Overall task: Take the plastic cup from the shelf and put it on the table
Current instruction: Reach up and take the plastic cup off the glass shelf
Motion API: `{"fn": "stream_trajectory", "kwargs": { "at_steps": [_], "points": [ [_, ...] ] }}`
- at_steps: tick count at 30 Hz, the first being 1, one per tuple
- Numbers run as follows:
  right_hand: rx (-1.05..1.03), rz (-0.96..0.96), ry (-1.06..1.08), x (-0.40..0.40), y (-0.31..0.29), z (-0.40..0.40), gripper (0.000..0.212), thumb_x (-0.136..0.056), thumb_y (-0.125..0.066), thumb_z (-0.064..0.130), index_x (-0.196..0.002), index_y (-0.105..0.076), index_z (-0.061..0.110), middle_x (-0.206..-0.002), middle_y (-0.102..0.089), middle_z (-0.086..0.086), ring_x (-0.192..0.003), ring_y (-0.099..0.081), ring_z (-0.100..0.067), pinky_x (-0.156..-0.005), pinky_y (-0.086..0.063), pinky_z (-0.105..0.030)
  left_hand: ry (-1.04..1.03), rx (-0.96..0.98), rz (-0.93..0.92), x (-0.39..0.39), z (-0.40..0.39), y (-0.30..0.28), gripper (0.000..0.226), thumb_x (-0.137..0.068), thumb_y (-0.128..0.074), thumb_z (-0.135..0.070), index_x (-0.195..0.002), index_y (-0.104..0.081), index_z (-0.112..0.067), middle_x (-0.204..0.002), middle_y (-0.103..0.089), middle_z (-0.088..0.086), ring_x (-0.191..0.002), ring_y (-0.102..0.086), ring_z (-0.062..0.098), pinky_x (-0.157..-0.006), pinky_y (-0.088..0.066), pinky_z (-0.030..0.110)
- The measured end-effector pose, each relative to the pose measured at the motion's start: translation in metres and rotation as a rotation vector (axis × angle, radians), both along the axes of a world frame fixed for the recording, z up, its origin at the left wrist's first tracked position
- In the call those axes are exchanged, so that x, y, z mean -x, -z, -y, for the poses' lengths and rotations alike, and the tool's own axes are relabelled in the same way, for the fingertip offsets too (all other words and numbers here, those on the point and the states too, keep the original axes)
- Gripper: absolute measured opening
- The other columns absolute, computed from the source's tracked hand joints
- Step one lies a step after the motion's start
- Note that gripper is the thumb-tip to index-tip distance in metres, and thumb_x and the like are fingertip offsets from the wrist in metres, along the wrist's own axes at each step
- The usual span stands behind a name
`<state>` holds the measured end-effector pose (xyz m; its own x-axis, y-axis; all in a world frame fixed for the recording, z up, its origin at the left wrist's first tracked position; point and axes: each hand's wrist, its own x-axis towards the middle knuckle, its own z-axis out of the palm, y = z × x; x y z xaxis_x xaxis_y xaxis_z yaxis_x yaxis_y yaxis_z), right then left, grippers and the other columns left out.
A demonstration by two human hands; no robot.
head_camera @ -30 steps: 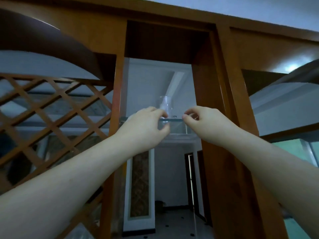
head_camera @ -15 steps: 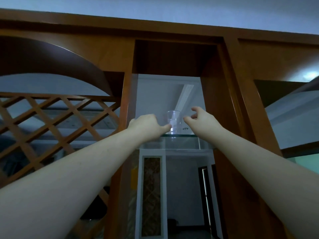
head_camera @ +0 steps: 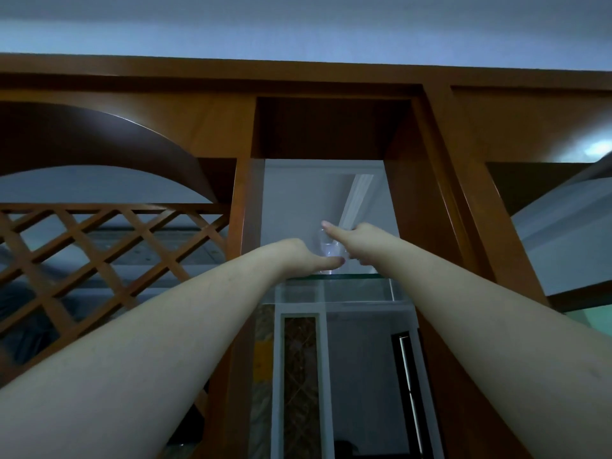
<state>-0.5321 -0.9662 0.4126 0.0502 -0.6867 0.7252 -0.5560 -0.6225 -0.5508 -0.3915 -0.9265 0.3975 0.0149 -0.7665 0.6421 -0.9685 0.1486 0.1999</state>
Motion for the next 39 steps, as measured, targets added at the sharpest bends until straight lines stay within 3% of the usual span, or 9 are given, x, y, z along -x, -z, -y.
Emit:
{"fn": "stream_trajectory", "kwargs": {
  "at_steps": [4,7,12,17,20,26,32,36,39],
  "points": [
    [-0.011,0.077,-0.039,-0.008,-0.001,0.004,0.079,-0.080,-0.057,0.062,-0.134,-0.042,0.006,-0.125,-0.058,-0.018,-0.108,-0.058,-0.033,-0.094,-0.048,-0.047,0.039,0.003,0.017,0.015,0.001,0.002,0.082,-0.084,-0.048,-0.070,-0.134,-0.051,-0.004,-0.135,-0.055,0.020,-0.121,-0.052,0.034,-0.096,-0.041,0.040],
    [0.015,0.158,-0.095,-0.007,0.001,0.005,0.071,-0.082,-0.062,0.055,-0.130,-0.046,0.005,-0.118,-0.060,-0.017,-0.102,-0.059,-0.030,-0.090,-0.051,-0.045,0.064,0.060,-0.007,0.019,0.003,0.005,0.067,-0.088,-0.056,-0.057,-0.128,-0.055,-0.003,-0.120,-0.062,0.017,-0.107,-0.059,0.029,-0.090,-0.046,0.036],
    [0.016,0.309,-0.303,0.008,0.002,-0.009,0.073,-0.079,-0.069,0.049,-0.134,-0.045,0.008,-0.122,-0.057,-0.011,-0.092,-0.059,-0.014,-0.060,-0.054,-0.027,0.234,0.180,-0.234,0.016,0.000,0.007,0.071,-0.080,-0.071,-0.050,-0.134,-0.050,-0.010,-0.118,-0.066,0.011,-0.103,-0.063,0.024,-0.077,-0.048,0.032],
    [0.065,0.307,-0.372,0.027,0.011,-0.031,0.085,-0.075,-0.072,0.053,-0.140,-0.039,0.009,-0.125,-0.056,-0.008,-0.095,-0.060,-0.011,-0.049,-0.053,-0.018,0.460,0.276,-0.373,0.023,-0.011,0.025,0.067,-0.078,-0.075,-0.046,-0.133,-0.047,-0.020,-0.121,-0.065,0.008,-0.088,-0.062,0.013,-0.060,-0.047,0.024],
    [0.107,0.296,-0.405,0.035,0.022,-0.041,0.085,-0.074,-0.071,0.055,-0.140,-0.040,0.010,-0.120,-0.058,-0.005,-0.098,-0.060,-0.011,-0.055,-0.054,-0.018,0.594,0.331,-0.451,0.025,-0.022,0.040,0.064,-0.078,-0.075,-0.045,-0.131,-0.047,-0.024,-0.120,-0.063,0.002,-0.085,-0.059,0.007,-0.058,-0.043,0.022],
    [0.243,0.253,-0.340,0.035,0.048,-0.065,0.078,-0.076,-0.069,0.056,-0.136,-0.046,0.014,-0.122,-0.059,-0.002,-0.099,-0.063,-0.009,-0.071,-0.057,-0.022,0.810,0.262,-0.620,0.026,-0.037,0.074,0.059,-0.077,-0.076,-0.045,-0.125,-0.049,-0.026,-0.114,-0.067,0.001,-0.105,-0.065,0.019,-0.096,-0.051,0.044],
    [0.224,0.199,-0.332,0.028,0.092,-0.095,0.073,-0.077,-0.068,0.055,-0.134,-0.048,0.014,-0.122,-0.060,0.000,-0.101,-0.064,-0.006,-0.078,-0.055,-0.022,0.926,0.225,-0.662,0.007,-0.046,0.120,0.068,-0.062,-0.080,-0.056,-0.120,-0.051,-0.035,-0.103,-0.073,-0.007,-0.089,-0.072,0.005,-0.092,-0.054,0.042],
    [0.160,0.160,-0.314,0.015,0.127,-0.113,0.074,-0.077,-0.068,0.055,-0.135,-0.047,0.014,-0.123,-0.062,-0.002,-0.103,-0.064,-0.007,-0.086,-0.055,-0.028,0.959,0.197,-0.693,-0.009,-0.050,0.155,0.071,-0.058,-0.081,-0.060,-0.119,-0.053,-0.037,-0.103,-0.074,-0.008,-0.099,-0.069,0.009,-0.094,-0.052,0.045],
    [0.132,0.153,-0.283,0.003,0.149,-0.126,0.078,-0.073,-0.069,0.058,-0.137,-0.045,0.019,-0.125,-0.061,0.000,-0.106,-0.064,-0.011,-0.091,-0.053,-0.035,0.972,0.165,-0.690,-0.020,-0.056,0.181,0.064,-0.063,-0.079,-0.060,-0.119,-0.051,-0.045,-0.103,-0.072,-0.019,-0.101,-0.066,0.001,-0.089,-0.049,0.033]
  ]
}}
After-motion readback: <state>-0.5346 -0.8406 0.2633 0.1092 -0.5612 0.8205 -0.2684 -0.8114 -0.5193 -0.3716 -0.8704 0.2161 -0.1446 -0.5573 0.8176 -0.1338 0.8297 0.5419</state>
